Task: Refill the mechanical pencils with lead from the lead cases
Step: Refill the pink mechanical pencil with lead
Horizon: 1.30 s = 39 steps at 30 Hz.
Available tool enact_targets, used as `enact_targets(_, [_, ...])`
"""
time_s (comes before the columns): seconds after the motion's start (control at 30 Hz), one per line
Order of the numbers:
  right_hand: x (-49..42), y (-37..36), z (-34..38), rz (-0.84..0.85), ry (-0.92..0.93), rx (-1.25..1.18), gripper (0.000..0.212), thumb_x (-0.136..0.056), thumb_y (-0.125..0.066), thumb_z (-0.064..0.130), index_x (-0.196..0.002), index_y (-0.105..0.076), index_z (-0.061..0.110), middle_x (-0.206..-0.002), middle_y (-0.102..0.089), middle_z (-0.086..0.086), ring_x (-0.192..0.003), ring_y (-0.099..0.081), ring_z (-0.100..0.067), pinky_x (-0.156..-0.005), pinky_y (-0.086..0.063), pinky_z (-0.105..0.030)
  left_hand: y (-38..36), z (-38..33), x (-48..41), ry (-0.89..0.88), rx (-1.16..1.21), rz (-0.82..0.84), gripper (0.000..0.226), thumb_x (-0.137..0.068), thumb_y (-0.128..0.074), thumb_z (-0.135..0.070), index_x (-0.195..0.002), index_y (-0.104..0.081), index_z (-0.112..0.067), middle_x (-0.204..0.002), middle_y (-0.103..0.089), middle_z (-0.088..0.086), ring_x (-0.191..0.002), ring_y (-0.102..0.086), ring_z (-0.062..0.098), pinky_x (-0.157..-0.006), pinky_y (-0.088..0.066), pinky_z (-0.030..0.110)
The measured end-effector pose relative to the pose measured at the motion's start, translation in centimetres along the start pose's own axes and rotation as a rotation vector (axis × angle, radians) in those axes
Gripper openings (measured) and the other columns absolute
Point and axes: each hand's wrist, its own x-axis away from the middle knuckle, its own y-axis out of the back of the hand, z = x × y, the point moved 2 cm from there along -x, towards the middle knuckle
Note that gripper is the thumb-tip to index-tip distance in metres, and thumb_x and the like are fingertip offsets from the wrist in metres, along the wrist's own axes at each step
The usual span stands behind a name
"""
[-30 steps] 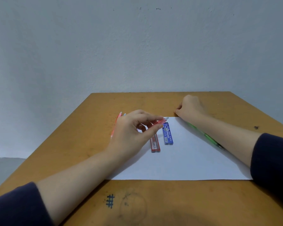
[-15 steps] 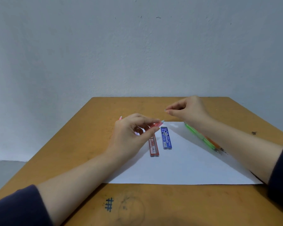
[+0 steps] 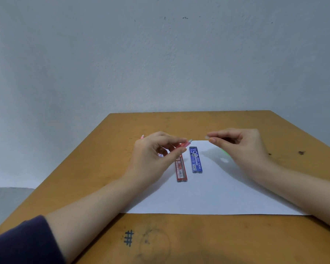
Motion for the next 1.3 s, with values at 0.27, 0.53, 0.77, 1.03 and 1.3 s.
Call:
enact_targets(0.27, [0.4, -0.3, 0.3, 0.057, 0.130, -0.009, 0.023, -0.078, -0.072, 0.002, -0.080, -0.073, 0.024, -0.083, -0.072, 0.009, -0.078, -0.065, -0.004, -0.076, -0.049, -0.014, -0.1, 0.2, -0.1, -0.030, -0.019, 0.055, 0.019, -0.079, -0.075, -0.021, -0.094, -0.074, -0.033, -0.085, -0.069, -0.007, -0.074, -0.062, 0.008, -0.064, -0.050, 0.028])
enact_targets(0.53, [0.9, -0.8, 0.8, 0.132, 0.367, 0.126, 0.022, -0.078, -0.072, 0.002, -0.093, -0.072, 0.018, -0.080, -0.068, 0.009, -0.072, -0.060, -0.015, -0.065, -0.044, -0.015, -0.5, 0.1, 0.1, -0.055, -0.057, 0.076, 0.026, -0.075, -0.064, -0.051, -0.099, -0.068, -0.042, -0.087, -0.069, -0.008, -0.075, -0.065, 0.014, -0.078, -0.048, 0.055])
enact_targets(0.77, [0.7, -0.7, 0.6, 0.091, 0.402, 0.160, 0.018, -0.078, -0.070, 0.008, -0.093, -0.073, 0.018, -0.081, -0.067, 0.007, -0.072, -0.061, -0.019, -0.067, -0.046, -0.016, -0.4, -0.3, 0.2, -0.074, -0.040, 0.084, 0.020, -0.076, -0.063, -0.045, -0.092, -0.073, -0.038, -0.085, -0.070, -0.007, -0.074, -0.065, 0.009, -0.070, -0.051, 0.046])
enact_targets(1.03, [0.8, -0.9, 1.0, 0.100, 0.412, 0.177, 0.016, -0.078, -0.067, 0.015, -0.092, -0.073, 0.019, -0.082, -0.067, 0.009, -0.075, -0.063, -0.018, -0.071, -0.051, -0.024, -0.5, 0.1, 0.1, -0.078, -0.011, 0.082, 0.022, -0.075, -0.066, -0.043, -0.093, -0.075, -0.035, -0.085, -0.069, -0.009, -0.073, -0.065, 0.011, -0.066, -0.052, 0.037])
enact_targets(1.3, [1.2, -1.4, 1.1, 0.135, 0.404, 0.177, 0.015, -0.077, -0.068, 0.011, -0.090, -0.075, 0.014, -0.080, -0.068, 0.007, -0.074, -0.063, -0.016, -0.069, -0.047, -0.019, -0.5, -0.2, 0.3, -0.084, 0.008, 0.100, 0.018, -0.075, -0.068, -0.041, -0.090, -0.075, -0.033, -0.083, -0.070, -0.008, -0.071, -0.064, 0.015, -0.066, -0.052, 0.035])
